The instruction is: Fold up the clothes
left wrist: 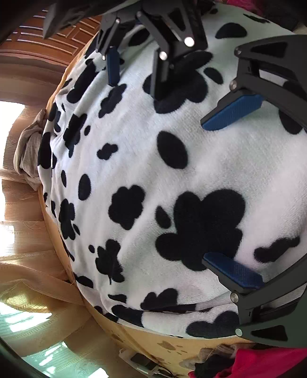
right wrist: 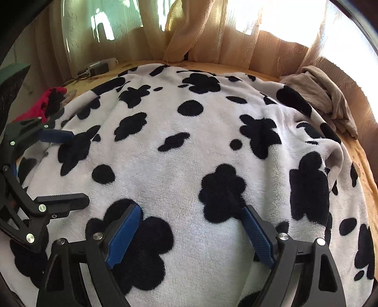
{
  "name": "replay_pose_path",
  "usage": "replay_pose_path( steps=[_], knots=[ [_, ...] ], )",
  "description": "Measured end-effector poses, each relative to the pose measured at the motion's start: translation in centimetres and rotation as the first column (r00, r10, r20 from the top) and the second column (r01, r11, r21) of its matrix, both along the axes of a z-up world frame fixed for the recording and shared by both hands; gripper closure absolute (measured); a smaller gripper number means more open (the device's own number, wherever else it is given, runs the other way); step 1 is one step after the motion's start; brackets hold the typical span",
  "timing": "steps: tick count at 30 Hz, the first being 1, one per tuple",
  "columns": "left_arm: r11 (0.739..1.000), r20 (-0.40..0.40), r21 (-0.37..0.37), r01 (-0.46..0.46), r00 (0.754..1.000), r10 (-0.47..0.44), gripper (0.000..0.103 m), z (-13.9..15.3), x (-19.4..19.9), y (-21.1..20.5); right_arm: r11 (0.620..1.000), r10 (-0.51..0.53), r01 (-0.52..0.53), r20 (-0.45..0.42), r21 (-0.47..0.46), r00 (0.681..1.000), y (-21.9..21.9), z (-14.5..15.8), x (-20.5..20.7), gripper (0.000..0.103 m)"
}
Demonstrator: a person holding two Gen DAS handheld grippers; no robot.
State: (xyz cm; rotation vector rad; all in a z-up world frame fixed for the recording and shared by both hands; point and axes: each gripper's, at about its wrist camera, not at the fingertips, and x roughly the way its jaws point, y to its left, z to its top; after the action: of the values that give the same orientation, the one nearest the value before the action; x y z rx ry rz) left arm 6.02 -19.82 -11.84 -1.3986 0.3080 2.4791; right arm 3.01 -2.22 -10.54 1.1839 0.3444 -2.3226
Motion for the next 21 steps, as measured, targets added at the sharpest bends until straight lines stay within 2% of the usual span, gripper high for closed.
replay_pose_path(
  steps=[3, 6, 8, 10, 12, 15, 17, 19, 21],
  knots=[
    [1.000, -0.005, 0.031, -0.002, 1.000, 0.002, 0.000, -0.3, 0.3, -1.2, 0.995, -0.013, 0.006, -0.063, -0.101, 0.998, 1.8, 2.0, 2.3, 0.014],
    [0.999, -0.013, 0.033, 0.014, 1.000, -0.013, 0.000, -0.4, 0.6, -1.7, 0.980, -0.086, 0.060, -0.126, -0.192, 0.988, 5.8, 4.4, 5.1, 0.014],
    [0.999, -0.009, 0.030, 0.017, 1.000, -0.017, 0.000, -0.4, 0.5, -1.7, 0.960, -0.183, 0.141, -0.160, -0.241, 0.970, 10.1, 5.8, 7.1, 0.014],
    [1.000, 0.011, 0.026, 0.012, 1.000, -0.012, 0.000, -0.1, 0.2, -1.5, 0.931, -0.304, 0.252, -0.179, -0.265, 0.936, 15.3, 6.8, 8.8, 0.014],
    [1.000, 0.031, 0.022, 0.006, 0.999, -0.006, 0.000, 0.3, -0.2, -1.3, 0.891, -0.423, 0.373, -0.177, -0.260, 0.889, 20.7, 7.2, 10.7, 0.014],
    [1.000, -0.002, 0.020, 0.018, 1.000, -0.017, 0.000, 2.2, -0.7, -0.1, 0.829, -0.540, 0.498, -0.134, -0.253, 0.831, 28.1, 7.1, 13.2, 0.014],
    [0.998, -0.032, 0.049, 0.032, 0.999, -0.030, 0.000, 4.2, -1.2, 1.2, 0.805, -0.575, 0.540, -0.101, -0.244, 0.812, 31.4, 6.5, 14.6, 0.014],
    [0.994, -0.055, 0.093, 0.052, 0.997, -0.047, 0.000, 6.0, -1.7, 2.7, 0.790, -0.583, 0.551, -0.051, -0.269, 0.811, 33.2, 5.2, 15.6, 0.014],
    [0.988, -0.065, 0.137, 0.069, 0.996, -0.061, 0.000, 7.1, -2.1, 4.2, 0.795, -0.552, 0.525, -0.006, -0.304, 0.834, 33.5, 3.8, 16.0, 0.014]
  ],
)
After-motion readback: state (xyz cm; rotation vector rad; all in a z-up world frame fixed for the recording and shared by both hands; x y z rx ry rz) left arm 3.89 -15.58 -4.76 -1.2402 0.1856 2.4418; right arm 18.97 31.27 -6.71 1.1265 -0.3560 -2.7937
